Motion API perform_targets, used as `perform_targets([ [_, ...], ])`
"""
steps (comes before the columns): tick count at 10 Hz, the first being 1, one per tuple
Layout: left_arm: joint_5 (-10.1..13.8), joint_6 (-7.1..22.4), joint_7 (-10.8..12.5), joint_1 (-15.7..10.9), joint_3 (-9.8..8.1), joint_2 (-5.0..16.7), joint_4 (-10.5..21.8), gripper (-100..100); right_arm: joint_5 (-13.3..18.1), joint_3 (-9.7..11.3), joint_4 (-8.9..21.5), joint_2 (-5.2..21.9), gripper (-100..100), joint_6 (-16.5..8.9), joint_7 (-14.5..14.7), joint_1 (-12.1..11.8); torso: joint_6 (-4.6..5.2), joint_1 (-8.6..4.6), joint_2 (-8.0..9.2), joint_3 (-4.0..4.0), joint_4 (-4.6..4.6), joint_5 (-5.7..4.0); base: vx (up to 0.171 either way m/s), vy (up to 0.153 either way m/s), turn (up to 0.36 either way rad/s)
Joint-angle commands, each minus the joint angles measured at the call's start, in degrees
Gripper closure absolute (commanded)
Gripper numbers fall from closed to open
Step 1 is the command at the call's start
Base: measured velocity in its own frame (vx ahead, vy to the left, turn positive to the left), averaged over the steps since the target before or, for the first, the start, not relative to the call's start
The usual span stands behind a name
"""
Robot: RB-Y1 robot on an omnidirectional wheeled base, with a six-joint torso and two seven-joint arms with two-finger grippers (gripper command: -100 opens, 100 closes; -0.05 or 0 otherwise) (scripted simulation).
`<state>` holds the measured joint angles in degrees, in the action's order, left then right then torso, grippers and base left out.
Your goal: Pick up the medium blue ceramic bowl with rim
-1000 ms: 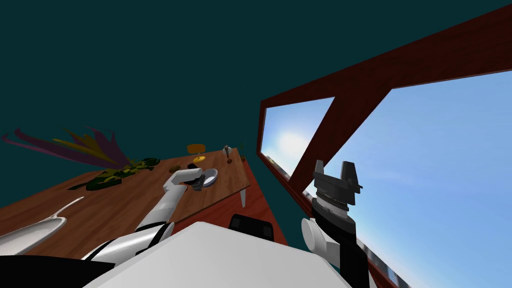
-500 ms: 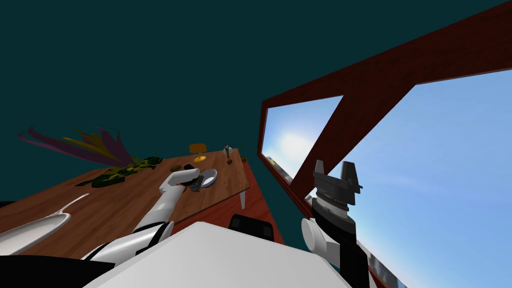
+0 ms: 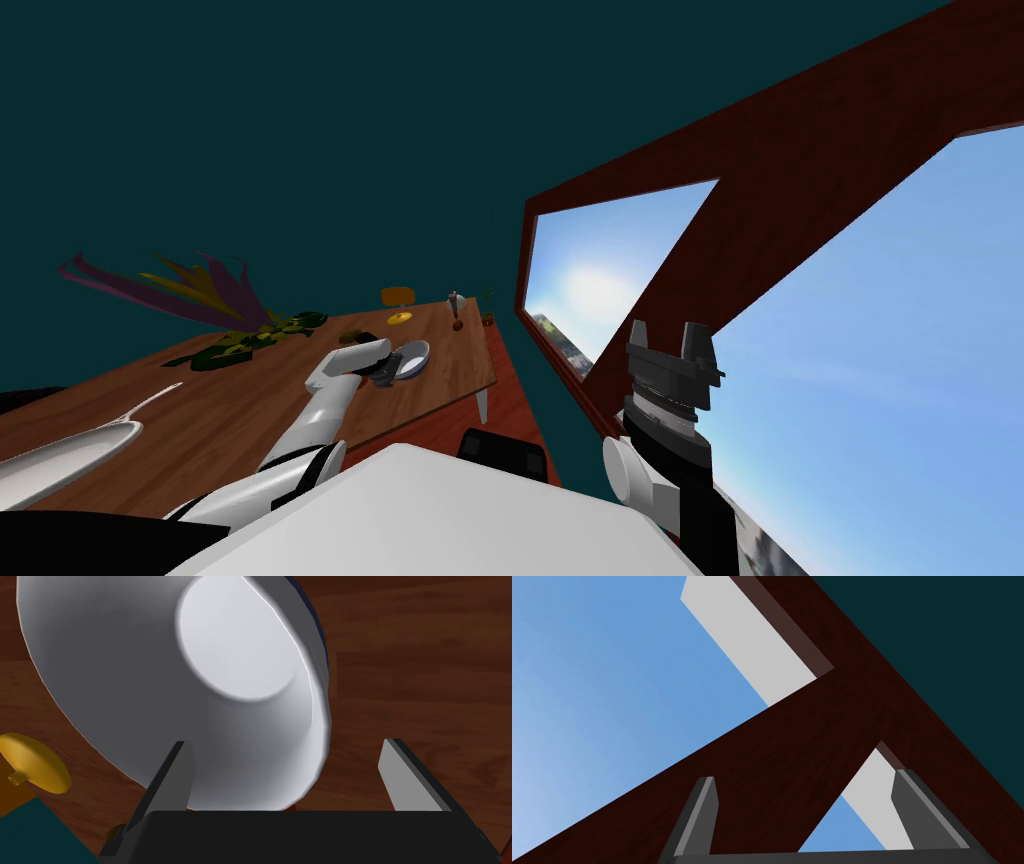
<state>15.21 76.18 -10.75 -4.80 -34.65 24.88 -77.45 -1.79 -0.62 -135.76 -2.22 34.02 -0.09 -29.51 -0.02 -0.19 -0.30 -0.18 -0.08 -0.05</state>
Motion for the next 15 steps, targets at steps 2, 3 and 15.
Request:
perform_targets([
  [2,0.3,-0.6,-4.4,0.0,-2.33,-0.2,1.1,-100,0.0,0.0,0.0,0.0,0,0.0,0.0,0.0,-0.03,0.02,-0.03,-0.01,0.0,0.01,0.086,-0.048,0.093],
  [3,0.6,-1.2,-6.1,0.0,-4.41,-0.4,2.1,-100,0.0,0.0,0.0,0.0,0,0.0,0.0,0.0,0.01,0.04,0.02,0.01,0.0,0.01,0.082,-0.055,0.102],
  [15,2.0,-3.3,-19.9,0.0,-12.47,-1.0,5.7,100,0.1,0.5,0.4,0.1,0,0.0,-0.1,-0.5,-0.21,-0.87,-1.04,-0.56,-0.07,0.13,0.034,-0.035,0.082],
])
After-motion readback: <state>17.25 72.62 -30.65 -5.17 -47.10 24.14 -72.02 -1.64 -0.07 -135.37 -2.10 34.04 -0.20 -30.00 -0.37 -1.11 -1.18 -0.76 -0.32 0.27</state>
